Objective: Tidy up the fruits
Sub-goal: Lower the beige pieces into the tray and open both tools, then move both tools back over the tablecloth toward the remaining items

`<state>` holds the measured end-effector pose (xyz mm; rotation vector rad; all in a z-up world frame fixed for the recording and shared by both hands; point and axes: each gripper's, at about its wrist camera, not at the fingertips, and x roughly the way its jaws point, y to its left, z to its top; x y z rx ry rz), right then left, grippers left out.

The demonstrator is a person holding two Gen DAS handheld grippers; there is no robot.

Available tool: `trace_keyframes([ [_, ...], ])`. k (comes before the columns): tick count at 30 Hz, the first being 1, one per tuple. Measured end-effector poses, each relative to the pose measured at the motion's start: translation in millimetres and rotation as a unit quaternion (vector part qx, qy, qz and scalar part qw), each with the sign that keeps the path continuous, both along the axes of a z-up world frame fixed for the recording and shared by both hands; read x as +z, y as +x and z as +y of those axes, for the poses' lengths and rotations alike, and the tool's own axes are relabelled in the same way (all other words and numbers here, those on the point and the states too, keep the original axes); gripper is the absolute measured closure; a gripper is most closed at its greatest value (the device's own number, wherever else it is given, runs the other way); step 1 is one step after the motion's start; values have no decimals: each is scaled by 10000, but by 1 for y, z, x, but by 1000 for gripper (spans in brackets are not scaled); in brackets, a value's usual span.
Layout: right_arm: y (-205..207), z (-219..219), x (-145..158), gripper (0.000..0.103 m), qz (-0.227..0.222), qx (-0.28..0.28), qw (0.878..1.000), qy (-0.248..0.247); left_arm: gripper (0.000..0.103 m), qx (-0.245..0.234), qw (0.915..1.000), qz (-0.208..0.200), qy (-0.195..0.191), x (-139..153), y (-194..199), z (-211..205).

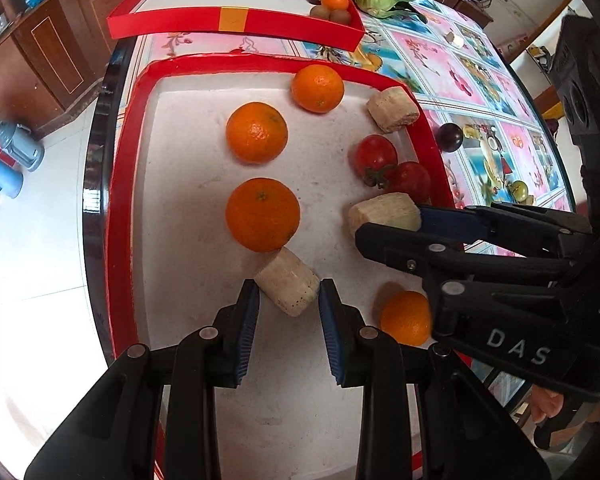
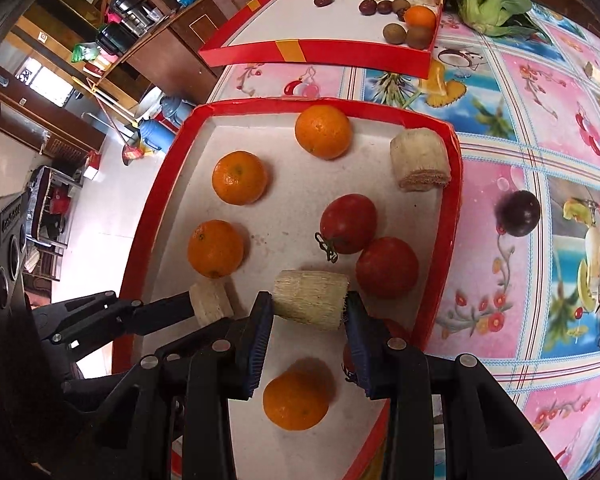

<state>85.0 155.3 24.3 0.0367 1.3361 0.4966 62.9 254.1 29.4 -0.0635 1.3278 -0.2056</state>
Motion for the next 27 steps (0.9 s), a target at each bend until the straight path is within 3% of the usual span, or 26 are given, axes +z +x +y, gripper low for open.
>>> trace_keyframes([
  [12,2,-5,3,63,34,-169,9998,49,74,-95,9999,-37,44,1,-4,-4],
  [16,-1,-17,14,56,-32,-313,9994,152,57,-144,9998,-66,87,3,-8,-9],
  [27,-18,-63,44,50,-300,-757,9959,399,56,-79,9996,-145,220,12,-14,-14],
])
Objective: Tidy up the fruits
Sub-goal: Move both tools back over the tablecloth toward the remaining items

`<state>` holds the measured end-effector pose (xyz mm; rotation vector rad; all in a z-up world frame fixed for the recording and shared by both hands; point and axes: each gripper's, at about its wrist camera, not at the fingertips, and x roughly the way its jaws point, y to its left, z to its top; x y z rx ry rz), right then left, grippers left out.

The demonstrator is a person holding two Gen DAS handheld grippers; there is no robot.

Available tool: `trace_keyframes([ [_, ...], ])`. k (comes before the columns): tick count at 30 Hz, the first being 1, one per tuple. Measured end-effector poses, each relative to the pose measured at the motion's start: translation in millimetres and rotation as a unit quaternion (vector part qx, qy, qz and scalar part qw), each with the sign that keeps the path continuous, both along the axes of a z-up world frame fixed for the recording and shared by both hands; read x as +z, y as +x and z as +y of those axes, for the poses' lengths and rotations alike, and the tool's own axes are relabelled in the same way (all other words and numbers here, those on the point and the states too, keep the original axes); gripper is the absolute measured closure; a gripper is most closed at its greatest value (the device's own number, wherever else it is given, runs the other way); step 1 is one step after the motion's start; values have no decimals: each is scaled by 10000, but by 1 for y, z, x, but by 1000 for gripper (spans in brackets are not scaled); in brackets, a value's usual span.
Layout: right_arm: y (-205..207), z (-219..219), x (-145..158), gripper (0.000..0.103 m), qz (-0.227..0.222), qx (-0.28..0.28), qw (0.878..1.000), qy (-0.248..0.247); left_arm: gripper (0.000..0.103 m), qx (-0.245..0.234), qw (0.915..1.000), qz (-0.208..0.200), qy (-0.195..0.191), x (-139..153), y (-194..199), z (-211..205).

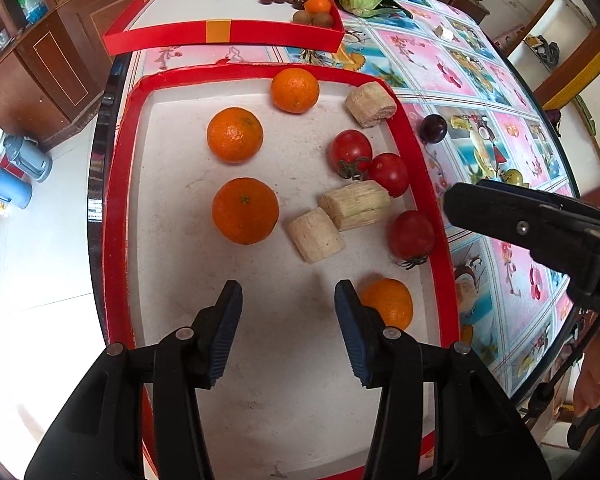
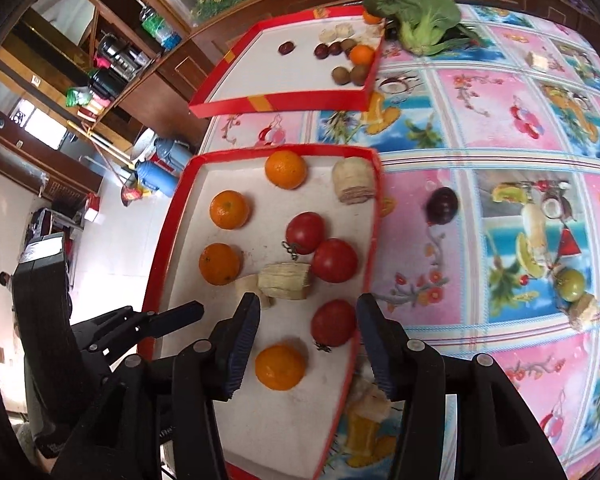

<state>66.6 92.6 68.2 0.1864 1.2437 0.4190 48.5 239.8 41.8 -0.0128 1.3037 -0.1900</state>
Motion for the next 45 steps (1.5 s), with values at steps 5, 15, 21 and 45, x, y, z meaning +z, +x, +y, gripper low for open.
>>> trace_keyframes([
  [5,-8,-27,0,48,-35,-262,9996,-21,56,-79,9999,-58,35,7,-3,-11],
  [15,-27,-102,-13,48,67,-929,9956,-135,57,-423,9989,-199,18,22,-3,-45],
  [21,-34,-141,-17,48,99,-1292,9915,-112,57,-673,9975,-222,-76,28,1,-72],
  [45,-12,-196,-43,49,9,-1026,9929,-600,57,-640,9975,45,-313,21,69,-124],
])
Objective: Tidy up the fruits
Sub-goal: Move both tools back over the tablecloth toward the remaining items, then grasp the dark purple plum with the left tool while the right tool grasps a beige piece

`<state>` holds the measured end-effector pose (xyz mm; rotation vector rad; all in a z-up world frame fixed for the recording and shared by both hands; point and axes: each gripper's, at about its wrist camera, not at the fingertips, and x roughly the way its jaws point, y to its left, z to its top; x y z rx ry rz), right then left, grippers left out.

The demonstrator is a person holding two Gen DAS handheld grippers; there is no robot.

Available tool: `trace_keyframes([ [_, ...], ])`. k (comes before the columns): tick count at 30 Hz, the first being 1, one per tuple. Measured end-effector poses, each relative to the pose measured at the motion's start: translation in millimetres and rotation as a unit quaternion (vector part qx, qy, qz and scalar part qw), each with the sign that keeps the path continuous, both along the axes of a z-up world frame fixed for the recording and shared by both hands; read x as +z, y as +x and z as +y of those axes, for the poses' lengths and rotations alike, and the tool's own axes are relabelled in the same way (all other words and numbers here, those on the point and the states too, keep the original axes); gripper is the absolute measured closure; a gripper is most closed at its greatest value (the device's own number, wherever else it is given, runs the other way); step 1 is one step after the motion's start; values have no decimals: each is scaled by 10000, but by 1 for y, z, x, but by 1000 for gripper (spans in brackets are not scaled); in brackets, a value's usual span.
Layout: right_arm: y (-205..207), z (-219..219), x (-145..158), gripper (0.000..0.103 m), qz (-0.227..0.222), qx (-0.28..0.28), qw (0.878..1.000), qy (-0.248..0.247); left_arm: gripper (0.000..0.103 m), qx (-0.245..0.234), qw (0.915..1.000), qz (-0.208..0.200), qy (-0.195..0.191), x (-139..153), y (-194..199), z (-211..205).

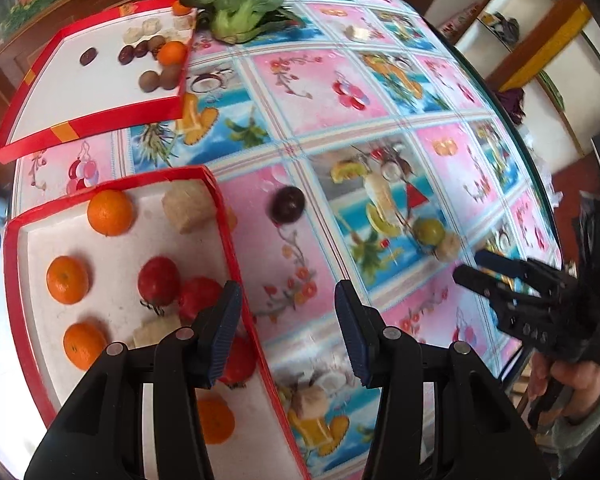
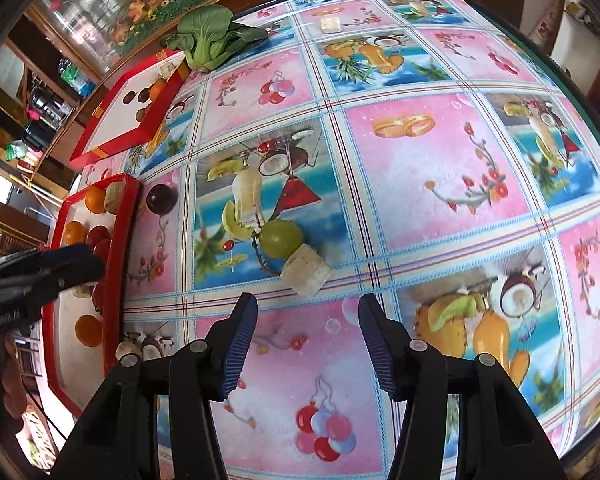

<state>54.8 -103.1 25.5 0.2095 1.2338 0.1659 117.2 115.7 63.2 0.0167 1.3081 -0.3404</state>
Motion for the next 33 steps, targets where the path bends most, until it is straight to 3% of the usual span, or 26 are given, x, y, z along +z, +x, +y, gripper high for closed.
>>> trace_keyframes([
  [12,18,2,-10,52,156,320,9994,-2,57,89,9999,32,93,-20,38,-26],
  [19,24,6,-15,72,189,436,9988,-76,58,69,9992,53,390,-37,53,-37],
  [22,20,1,-16,72,209,403,9990,40,69,-18,9987,121,496,-46,53,-41],
  [26,13,-7,-15,72,208,345,9992,62,71,-188,9981,28,589,-47,51,-46],
  [29,10,-8,-14,72,223,291,9993,61,81,-117,9985,40,531,-46,52,-41],
  [33,2,-9,-12,72,215,244,9994,115,81,-94,9993,65,359,-42,45,-33],
])
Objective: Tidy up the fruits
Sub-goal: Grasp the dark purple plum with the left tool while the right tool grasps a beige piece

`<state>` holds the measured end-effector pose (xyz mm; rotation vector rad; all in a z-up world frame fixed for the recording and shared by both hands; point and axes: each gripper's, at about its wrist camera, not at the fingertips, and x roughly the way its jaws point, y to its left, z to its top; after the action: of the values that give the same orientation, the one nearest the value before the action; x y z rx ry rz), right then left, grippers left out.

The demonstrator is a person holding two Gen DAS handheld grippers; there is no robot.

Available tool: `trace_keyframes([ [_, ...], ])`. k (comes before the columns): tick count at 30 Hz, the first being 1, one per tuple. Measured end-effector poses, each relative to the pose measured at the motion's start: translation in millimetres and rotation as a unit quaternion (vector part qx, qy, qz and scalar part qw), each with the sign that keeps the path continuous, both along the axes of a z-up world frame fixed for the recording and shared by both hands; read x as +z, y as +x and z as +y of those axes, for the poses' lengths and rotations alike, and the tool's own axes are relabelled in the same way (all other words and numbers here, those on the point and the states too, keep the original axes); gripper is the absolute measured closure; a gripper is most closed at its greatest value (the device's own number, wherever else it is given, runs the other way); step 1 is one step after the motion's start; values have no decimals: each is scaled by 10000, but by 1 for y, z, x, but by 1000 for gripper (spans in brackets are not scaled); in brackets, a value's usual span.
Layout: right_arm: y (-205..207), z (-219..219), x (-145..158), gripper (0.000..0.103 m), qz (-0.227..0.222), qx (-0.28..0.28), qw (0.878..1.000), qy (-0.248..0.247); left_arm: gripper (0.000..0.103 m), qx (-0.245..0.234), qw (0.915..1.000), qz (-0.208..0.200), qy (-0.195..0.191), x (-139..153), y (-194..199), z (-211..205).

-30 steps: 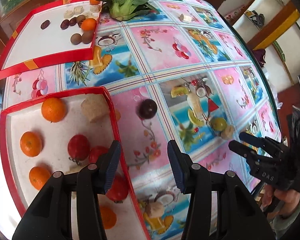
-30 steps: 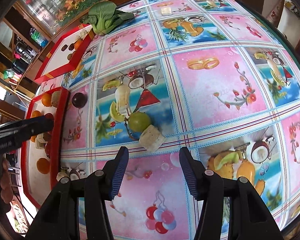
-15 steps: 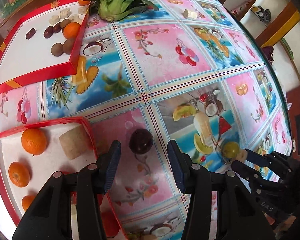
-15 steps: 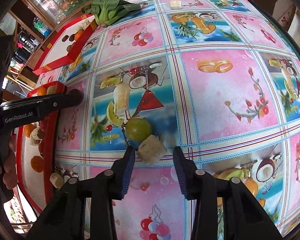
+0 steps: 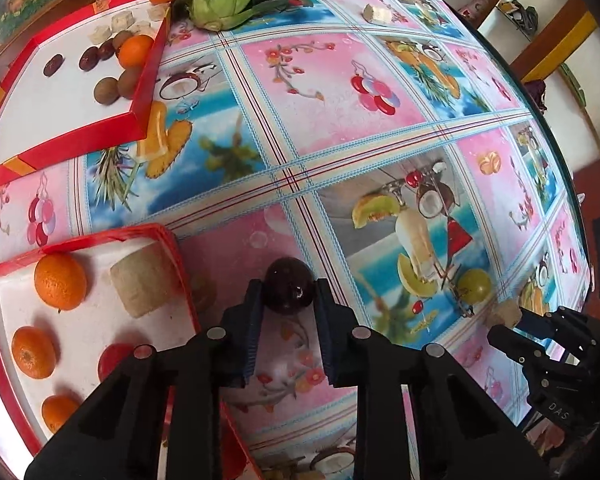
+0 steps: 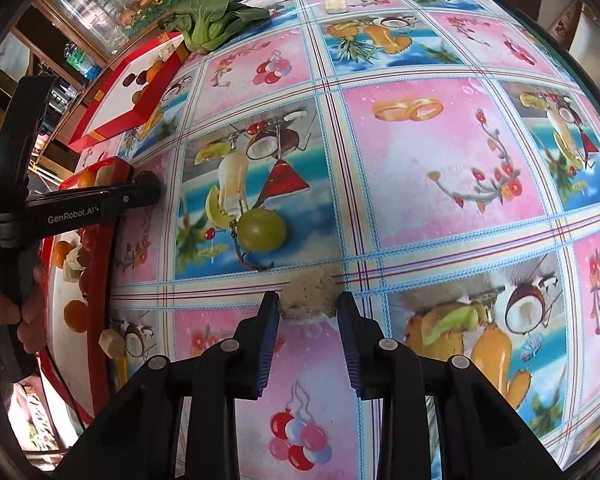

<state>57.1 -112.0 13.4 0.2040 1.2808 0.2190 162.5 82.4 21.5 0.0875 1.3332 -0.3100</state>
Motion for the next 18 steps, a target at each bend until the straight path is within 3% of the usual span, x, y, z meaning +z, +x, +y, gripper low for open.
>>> trace_keyframes([
  [18,-27,14,21,73,-160,58,9998,141,81,-436,9981,-425,-8,42,-56,-6],
])
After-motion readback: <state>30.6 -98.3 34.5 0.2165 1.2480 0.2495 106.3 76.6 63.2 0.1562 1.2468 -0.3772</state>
